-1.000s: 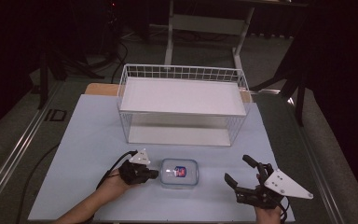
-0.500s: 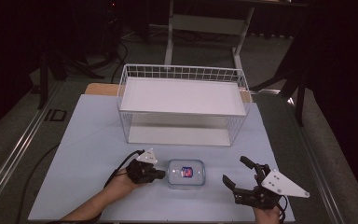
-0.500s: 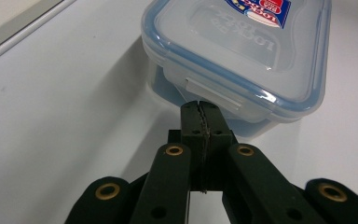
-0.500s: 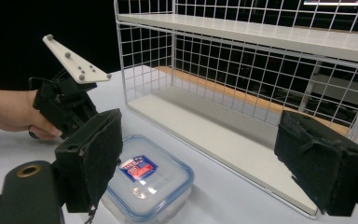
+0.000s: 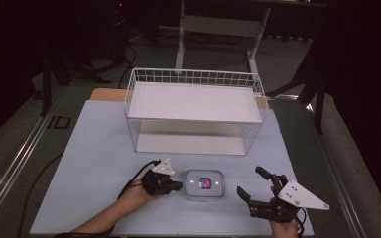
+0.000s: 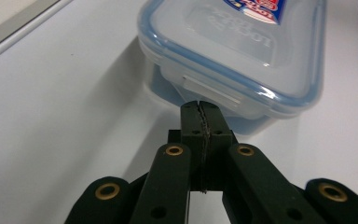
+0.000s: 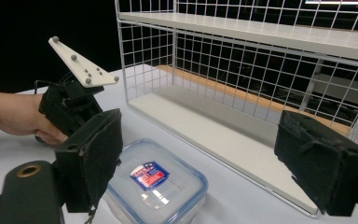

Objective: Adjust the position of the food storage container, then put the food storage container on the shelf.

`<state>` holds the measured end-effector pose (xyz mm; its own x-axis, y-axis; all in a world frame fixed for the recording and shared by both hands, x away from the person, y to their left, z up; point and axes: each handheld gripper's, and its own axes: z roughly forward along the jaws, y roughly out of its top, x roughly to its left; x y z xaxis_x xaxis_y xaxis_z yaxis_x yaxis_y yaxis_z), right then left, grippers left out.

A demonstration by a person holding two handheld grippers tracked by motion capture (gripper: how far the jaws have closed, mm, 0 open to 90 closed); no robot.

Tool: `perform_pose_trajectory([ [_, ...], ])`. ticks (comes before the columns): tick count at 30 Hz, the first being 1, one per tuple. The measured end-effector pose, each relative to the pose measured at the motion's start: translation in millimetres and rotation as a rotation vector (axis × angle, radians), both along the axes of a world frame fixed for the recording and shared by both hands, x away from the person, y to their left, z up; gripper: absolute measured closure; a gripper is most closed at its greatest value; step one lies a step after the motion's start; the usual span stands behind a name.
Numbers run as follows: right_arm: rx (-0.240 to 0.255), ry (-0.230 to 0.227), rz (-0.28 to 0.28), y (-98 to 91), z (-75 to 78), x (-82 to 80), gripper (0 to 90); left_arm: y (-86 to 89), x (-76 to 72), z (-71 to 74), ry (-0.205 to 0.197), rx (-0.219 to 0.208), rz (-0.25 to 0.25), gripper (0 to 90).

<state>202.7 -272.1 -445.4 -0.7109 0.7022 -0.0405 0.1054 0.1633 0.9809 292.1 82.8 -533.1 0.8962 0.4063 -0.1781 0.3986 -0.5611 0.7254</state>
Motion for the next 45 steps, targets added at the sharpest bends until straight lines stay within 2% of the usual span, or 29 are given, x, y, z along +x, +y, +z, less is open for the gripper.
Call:
perform_pose_trajectory([
  [2,0.006,0.002,0.000,-0.1,-0.4,0.3,15.1,5.1,-2.8,1.8,-0.004,0.000,0.005,89.2],
  [6,0.025,0.014,0.018,0.9,0.3,0.8,15.1,18.2,-9.1,10.9,-0.029,-0.027,0.045,77.8],
  [10,-0.022,0.008,0.000,4.0,2.4,-0.5,17.4,28.7,-16.9,22.9,-0.047,-0.072,0.088,56.3],
  [11,-0.028,0.009,-0.004,4.3,2.5,-0.6,18.2,30.4,-19.0,25.7,-0.046,-0.086,0.096,46.5],
  [13,-0.035,0.018,0.004,4.4,1.8,0.2,18.2,33.8,-23.2,31.2,-0.051,-0.113,0.097,34.5],
  [15,-0.046,0.048,0.006,5.0,0.9,2.7,18.1,35.3,-27.5,36.3,-0.076,-0.117,0.093,13.9],
  [16,-0.050,0.054,0.003,5.5,0.1,3.6,18.1,37.0,-29.1,39.0,-0.088,-0.130,0.098,11.3],
  [18,-0.072,0.083,0.010,7.1,-1.8,6.3,17.9,40.5,-30.6,44.3,-0.070,-0.175,0.138,6.3],
  [19,-0.066,0.095,0.018,7.8,-3.5,7.4,17.6,42.3,-31.0,47.2,-0.069,-0.184,0.148,2.2],
  [20,-0.067,0.093,0.020,8.9,-5.1,7.9,17.6,43.9,-32.2,50.2,-0.083,-0.192,0.160,2.2],
  [21,-0.075,0.119,0.008,11.3,-6.6,7.5,17.6,45.5,-33.3,53.6,-0.097,-0.199,0.167,2.2],
  [22,-0.110,0.147,0.014,13.6,-6.8,8.8,17.6,47.2,-34.2,57.0,-0.104,-0.217,0.165,2.2],
  [27,-0.144,0.107,0.017,21.7,-3.1,7.3,17.5,50.1,-35.1,73.1,-0.057,-0.312,0.163,2.2],
  [29,-0.150,0.092,0.024,25.9,0.2,7.4,16.7,48.8,-34.2,77.0,-0.040,-0.311,0.178,2.3],
  [31,-0.146,0.131,0.028,28.7,3.6,9.9,15.2,46.6,-33.3,79.5,-0.048,-0.299,0.191,2.3],
  [32,-0.145,0.147,0.025,29.3,4.7,11.8,14.8,45.3,-32.3,80.4,-0.040,-0.300,0.193,2.2],
  [35,-0.183,0.197,-0.007,30.9,6.2,19.7,12.4,40.4,-27.0,81.6,0.006,-0.318,0.198,2.2],
  [36,-0.178,0.214,-0.023,30.3,6.2,22.9,12.0,38.0,-24.4,81.6,0.022,-0.309,0.197,2.2],
  [38,-0.152,0.257,-0.040,28.3,6.6,30.1,11.9,33.2,-19.0,80.7,0.023,-0.269,0.204,2.2],
  [40,-0.129,0.294,-0.037,26.4,6.3,37.8,11.9,28.4,-13.7,78.9,0.037,-0.260,0.205,2.2],
  [43,-0.148,0.335,-0.053,26.9,3.6,47.3,12.1,19.9,-6.6,76.6,0.053,-0.247,0.209,2.3],
  [45,-0.128,0.384,-0.067,26.5,0.6,53.3,12.4,13.5,-1.9,74.7,0.070,-0.238,0.208,2.3],
])
